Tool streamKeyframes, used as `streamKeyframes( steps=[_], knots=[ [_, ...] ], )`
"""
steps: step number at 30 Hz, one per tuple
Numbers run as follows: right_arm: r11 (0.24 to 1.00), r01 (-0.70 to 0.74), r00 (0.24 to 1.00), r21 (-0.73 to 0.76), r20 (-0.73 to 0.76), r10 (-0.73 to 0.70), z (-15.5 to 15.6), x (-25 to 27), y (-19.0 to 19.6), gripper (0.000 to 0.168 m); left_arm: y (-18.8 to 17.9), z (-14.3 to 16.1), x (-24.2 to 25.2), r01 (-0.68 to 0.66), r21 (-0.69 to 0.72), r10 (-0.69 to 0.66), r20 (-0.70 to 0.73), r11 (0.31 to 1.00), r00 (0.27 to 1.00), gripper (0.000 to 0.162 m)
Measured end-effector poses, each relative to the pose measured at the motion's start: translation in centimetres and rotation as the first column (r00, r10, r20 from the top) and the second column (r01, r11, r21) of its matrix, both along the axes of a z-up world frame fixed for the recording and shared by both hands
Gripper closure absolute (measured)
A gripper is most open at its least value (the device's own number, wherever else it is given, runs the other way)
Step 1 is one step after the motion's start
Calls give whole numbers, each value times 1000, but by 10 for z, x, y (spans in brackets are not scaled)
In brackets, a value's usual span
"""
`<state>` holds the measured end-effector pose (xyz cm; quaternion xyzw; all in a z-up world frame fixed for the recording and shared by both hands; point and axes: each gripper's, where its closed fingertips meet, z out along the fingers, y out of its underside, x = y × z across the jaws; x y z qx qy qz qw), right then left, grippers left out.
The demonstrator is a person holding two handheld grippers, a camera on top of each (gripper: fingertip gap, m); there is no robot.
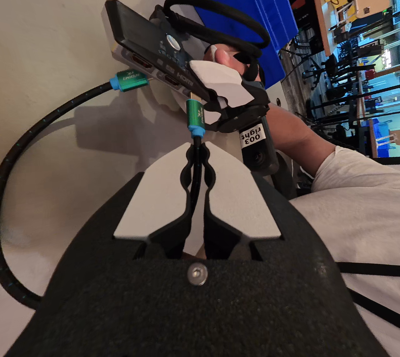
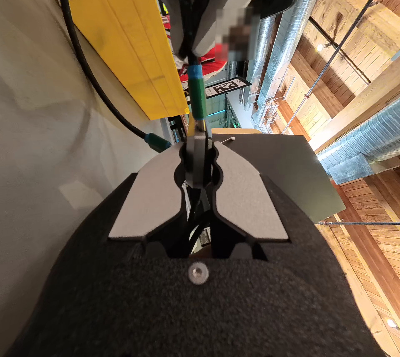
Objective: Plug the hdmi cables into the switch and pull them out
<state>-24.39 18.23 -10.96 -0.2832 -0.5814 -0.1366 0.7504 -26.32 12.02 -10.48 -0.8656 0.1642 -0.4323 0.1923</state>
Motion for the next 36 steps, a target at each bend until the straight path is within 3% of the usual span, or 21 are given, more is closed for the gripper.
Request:
streamKeyframes(
  steps=[9,19,27,33,36],
  knots=[
    [999,33,999,42,37,-34,-3,-1,1,149,8,-2,0,-11,41,12,-43,999,999,156],
    [998,66,997,-8,26,-66,-5,1,5,151,13,-4,3,-42,57,44,-24,997,999,156],
    [992,123,992,-43,15,-122,-7,1,10,151,22,-4,6,-127,141,130,-14,982,991,156],
    [993,118,992,-12,38,-117,-6,2,13,150,23,-5,5,-117,190,122,-17,975,992,156],
    [995,90,996,-38,29,-89,-6,2,14,149,20,3,3,-133,288,146,-22,948,989,142]
  ],
)
